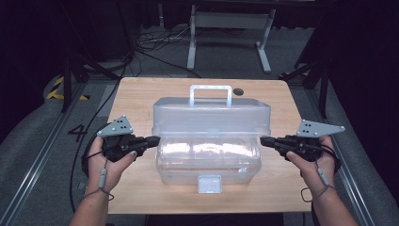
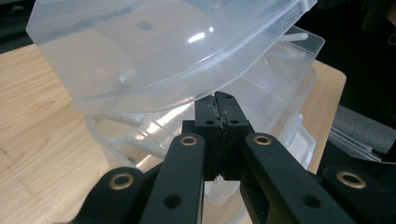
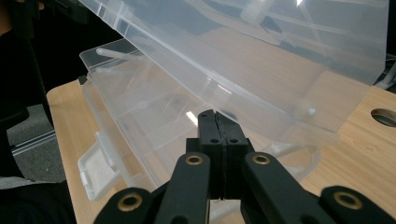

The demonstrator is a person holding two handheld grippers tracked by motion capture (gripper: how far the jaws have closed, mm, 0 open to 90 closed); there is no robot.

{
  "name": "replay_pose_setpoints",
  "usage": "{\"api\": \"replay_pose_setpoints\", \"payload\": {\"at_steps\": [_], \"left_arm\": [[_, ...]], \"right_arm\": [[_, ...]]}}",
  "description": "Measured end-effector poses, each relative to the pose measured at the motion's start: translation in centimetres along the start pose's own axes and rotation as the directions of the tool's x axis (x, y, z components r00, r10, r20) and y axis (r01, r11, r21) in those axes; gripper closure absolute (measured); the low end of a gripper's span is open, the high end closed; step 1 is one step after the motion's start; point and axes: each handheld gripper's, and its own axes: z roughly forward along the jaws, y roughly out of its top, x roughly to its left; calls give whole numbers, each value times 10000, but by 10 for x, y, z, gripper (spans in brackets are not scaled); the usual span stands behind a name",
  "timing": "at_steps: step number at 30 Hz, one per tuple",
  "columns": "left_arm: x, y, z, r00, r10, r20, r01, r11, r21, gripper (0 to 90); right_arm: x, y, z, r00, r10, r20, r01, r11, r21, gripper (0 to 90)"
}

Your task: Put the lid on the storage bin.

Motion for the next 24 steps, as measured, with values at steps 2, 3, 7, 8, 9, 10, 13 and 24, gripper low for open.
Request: {"api": "replay_pose_setpoints", "payload": {"at_steps": [2,3,7,8,9,10,13,24], "left_arm": [[-1,-1,0,10000,51,19,-51,10000,31,886],[-1,-2,0,10000,37,50,-38,10000,80,886],[-2,-4,0,9999,94,129,-97,9997,210,887],[-1,-4,0,9997,158,181,-164,9994,299,888],[-1,-5,1,9997,139,216,-146,9993,337,887],[-1,-6,1,9996,156,253,-165,9992,361,884],[-1,-8,2,9993,97,358,-114,9989,460,876],[-3,-11,7,9979,487,432,-531,9929,1068,883]], "right_arm": [[0,-1,-1,10000,32,-24,-32,10000,80,900],[1,-2,-1,10000,36,-41,-35,10000,89,900],[1,-6,-3,9998,157,-87,-156,9998,127,900],[2,-6,-3,9998,195,-97,-194,9997,138,900],[2,-8,-3,9996,252,-144,-250,9996,163,900],[2,-8,-2,9996,266,-127,-263,9993,253,900],[2,-9,-2,9995,299,-108,-294,9988,391,900],[5,-12,-3,9998,177,-124,-164,9952,967,900]]}}
